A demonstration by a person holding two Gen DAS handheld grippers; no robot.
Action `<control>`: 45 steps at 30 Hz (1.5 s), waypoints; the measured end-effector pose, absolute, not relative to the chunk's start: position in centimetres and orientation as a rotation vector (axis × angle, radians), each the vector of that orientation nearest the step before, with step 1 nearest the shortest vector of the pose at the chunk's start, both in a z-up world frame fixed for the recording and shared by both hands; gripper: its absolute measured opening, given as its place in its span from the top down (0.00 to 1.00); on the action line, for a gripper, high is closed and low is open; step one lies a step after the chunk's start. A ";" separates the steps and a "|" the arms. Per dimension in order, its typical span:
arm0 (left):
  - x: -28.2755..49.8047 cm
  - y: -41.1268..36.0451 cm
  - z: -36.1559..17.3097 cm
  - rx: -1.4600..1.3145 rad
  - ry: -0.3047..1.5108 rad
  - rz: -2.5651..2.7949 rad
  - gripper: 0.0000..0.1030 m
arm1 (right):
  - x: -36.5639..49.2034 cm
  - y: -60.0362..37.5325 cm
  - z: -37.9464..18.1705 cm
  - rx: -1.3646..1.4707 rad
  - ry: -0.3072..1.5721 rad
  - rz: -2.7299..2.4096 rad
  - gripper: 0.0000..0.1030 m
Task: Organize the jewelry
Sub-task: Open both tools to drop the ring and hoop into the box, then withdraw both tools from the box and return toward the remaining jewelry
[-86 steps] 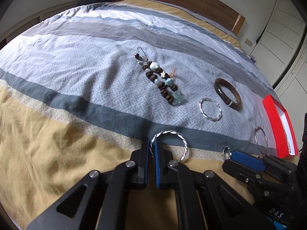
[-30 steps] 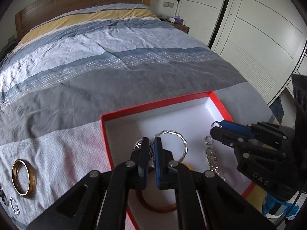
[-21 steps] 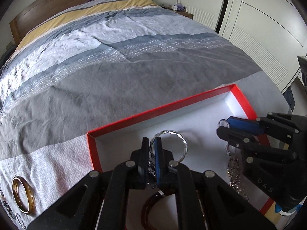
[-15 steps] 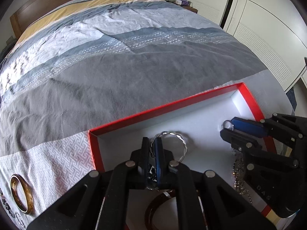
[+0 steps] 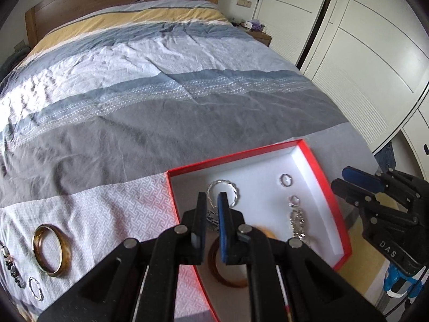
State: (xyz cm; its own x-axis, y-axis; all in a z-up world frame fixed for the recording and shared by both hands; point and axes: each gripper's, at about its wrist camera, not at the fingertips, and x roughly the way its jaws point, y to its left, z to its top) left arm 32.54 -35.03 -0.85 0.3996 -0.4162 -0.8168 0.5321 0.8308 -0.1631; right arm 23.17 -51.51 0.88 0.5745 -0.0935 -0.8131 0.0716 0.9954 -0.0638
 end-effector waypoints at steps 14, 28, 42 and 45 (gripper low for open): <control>15.1 -11.4 5.5 0.104 0.903 -0.321 0.83 | 6.8 -42.2 9.3 0.120 0.816 0.034 0.61; 1.7 7.3 8.5 -0.088 0.858 -0.067 0.82 | -2.9 -34.5 11.7 0.157 0.752 0.095 0.60; -3.6 8.7 11.1 -0.131 0.763 -0.118 0.68 | -7.6 -29.5 14.6 0.097 0.686 0.137 0.56; -3.3 8.6 10.8 -0.131 0.771 -0.122 0.67 | -6.7 -28.7 14.3 0.085 0.700 0.155 0.51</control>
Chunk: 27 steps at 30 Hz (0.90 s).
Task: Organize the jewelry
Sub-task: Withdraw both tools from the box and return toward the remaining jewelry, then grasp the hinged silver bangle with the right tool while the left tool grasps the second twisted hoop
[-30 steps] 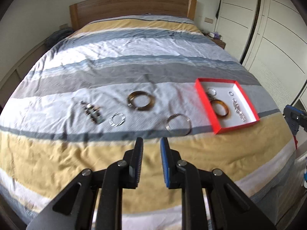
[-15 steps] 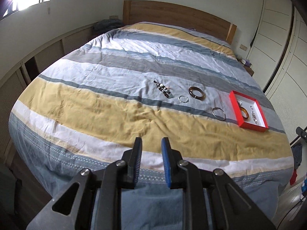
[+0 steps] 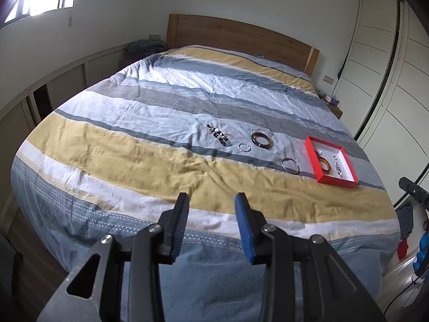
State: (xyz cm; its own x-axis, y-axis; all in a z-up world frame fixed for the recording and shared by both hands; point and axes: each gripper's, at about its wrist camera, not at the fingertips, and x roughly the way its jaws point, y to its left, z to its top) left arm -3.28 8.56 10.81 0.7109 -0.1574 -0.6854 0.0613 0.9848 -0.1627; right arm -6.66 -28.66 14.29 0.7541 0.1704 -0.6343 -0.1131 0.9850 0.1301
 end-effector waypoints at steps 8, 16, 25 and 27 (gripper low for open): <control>1.1 7.1 7.1 -0.113 0.835 -0.117 0.66 | -0.8 -27.1 9.6 0.070 0.789 0.213 0.50; 8.3 3.5 1.6 -0.113 0.931 -0.149 0.67 | 6.7 -26.8 2.3 0.124 0.921 0.272 0.63; 17.7 -1.7 -3.4 -0.100 0.999 -0.209 0.66 | 15.7 -29.4 -2.8 0.199 0.970 0.204 0.67; 19.5 -2.7 -4.2 -0.086 1.000 -0.219 0.66 | 17.6 -29.6 -3.8 0.177 0.989 0.188 0.68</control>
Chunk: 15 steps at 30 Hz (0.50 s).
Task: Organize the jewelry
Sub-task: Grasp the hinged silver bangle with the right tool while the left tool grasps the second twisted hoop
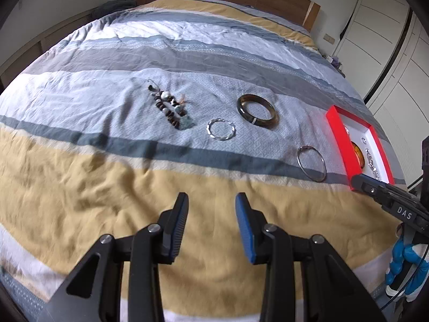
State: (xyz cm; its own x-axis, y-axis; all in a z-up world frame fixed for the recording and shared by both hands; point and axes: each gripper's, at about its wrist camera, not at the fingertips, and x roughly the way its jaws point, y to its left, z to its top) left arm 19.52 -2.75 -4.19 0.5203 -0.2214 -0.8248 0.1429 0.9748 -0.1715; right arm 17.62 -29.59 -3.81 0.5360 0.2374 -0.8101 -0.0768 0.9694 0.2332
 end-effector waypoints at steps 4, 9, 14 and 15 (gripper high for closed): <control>22.8 -4.4 -5.8 -0.072 1.001 -0.225 0.66 | 20.7 -29.9 -6.1 0.155 1.035 0.160 0.70; 26.4 -5.5 -7.7 -0.076 1.006 -0.215 0.66 | 22.6 -29.7 -8.5 0.138 1.076 0.160 0.78; 29.3 -5.9 -8.8 -0.089 0.996 -0.201 0.66 | 23.6 -29.0 -9.6 0.129 1.086 0.166 0.78; 29.8 -5.9 -8.9 -0.093 0.994 -0.202 0.66 | 23.7 -29.0 -9.7 0.134 1.084 0.166 0.78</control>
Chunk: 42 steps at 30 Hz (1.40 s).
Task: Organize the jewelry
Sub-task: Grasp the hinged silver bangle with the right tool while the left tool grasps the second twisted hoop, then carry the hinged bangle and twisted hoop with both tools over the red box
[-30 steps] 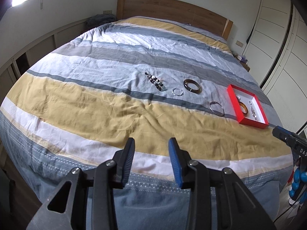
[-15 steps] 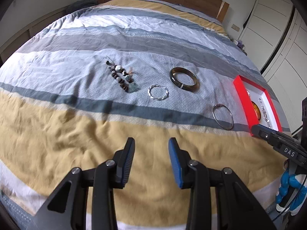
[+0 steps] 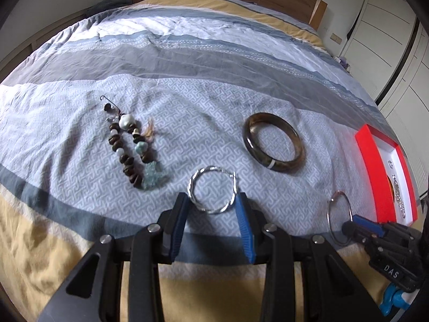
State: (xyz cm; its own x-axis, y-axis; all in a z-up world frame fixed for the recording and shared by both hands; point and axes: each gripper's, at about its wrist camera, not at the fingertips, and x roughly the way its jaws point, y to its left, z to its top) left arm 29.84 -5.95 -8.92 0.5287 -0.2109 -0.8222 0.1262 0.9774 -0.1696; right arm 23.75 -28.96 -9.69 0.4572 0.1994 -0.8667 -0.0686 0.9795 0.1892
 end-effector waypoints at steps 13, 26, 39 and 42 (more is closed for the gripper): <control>31.9 -6.6 -10.4 -0.119 0.983 -0.212 0.63 | 25.2 -28.3 -11.0 0.153 1.049 0.165 0.87; 29.9 -6.7 -8.7 -0.092 0.957 -0.211 0.65 | 23.8 -28.0 -9.0 0.125 0.974 0.159 0.95; 26.2 -6.6 -4.0 -0.086 0.904 -0.221 0.65 | 20.6 -28.1 -2.5 0.091 0.849 0.154 0.95; 25.5 -7.2 -2.9 -0.081 0.890 -0.236 0.65 | 19.9 -28.6 -0.9 0.089 0.821 0.146 0.95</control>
